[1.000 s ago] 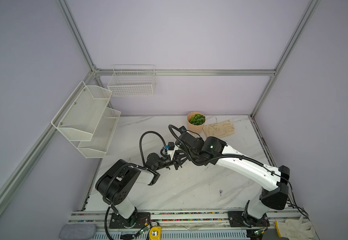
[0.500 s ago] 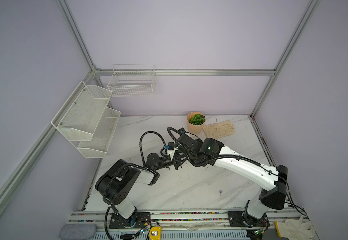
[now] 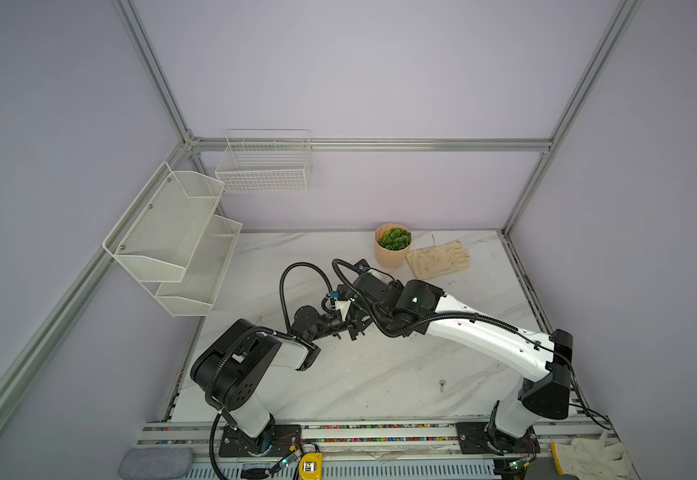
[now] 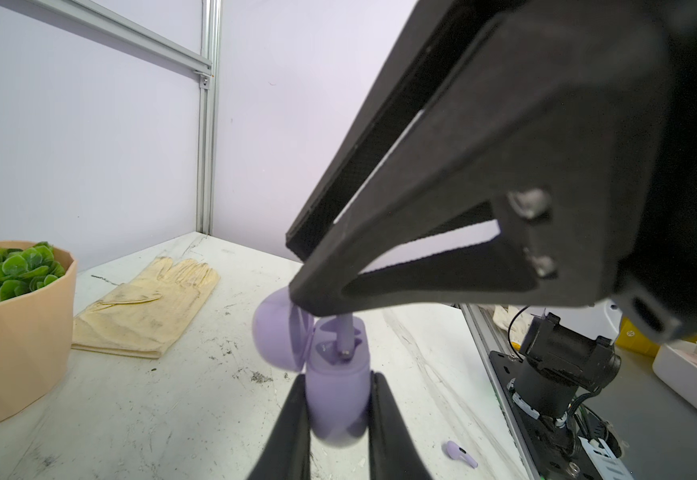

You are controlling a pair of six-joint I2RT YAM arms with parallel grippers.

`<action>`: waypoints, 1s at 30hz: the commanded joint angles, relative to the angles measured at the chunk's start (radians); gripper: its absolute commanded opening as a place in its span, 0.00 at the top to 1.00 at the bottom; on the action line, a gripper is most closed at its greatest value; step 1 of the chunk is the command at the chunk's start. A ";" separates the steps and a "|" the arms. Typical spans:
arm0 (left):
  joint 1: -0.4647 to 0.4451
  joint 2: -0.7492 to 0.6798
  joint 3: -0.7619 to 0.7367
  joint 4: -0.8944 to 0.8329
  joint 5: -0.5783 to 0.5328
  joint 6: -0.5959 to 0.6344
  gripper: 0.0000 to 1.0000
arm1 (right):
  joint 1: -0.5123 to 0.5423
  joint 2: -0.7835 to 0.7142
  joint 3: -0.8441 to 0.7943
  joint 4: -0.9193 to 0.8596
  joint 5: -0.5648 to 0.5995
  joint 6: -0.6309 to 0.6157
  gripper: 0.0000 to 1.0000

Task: Insert the wireless bluetooth earbuds into the charging case
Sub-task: 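Lower the earbud into the open case slot and open the right gripper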

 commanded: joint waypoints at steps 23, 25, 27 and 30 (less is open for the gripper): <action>0.007 -0.045 0.059 0.092 -0.001 -0.010 1.00 | 0.049 0.007 -0.014 -0.005 -0.019 0.000 0.83; 0.007 -0.045 0.061 0.091 -0.001 -0.009 1.00 | 0.050 0.006 -0.008 -0.006 -0.022 0.002 0.81; 0.007 -0.045 0.060 0.091 -0.001 -0.009 1.00 | 0.050 0.006 0.004 -0.012 -0.015 0.005 0.78; 0.007 -0.045 0.059 0.091 -0.001 -0.009 1.00 | 0.050 0.010 0.032 -0.028 -0.006 0.007 0.72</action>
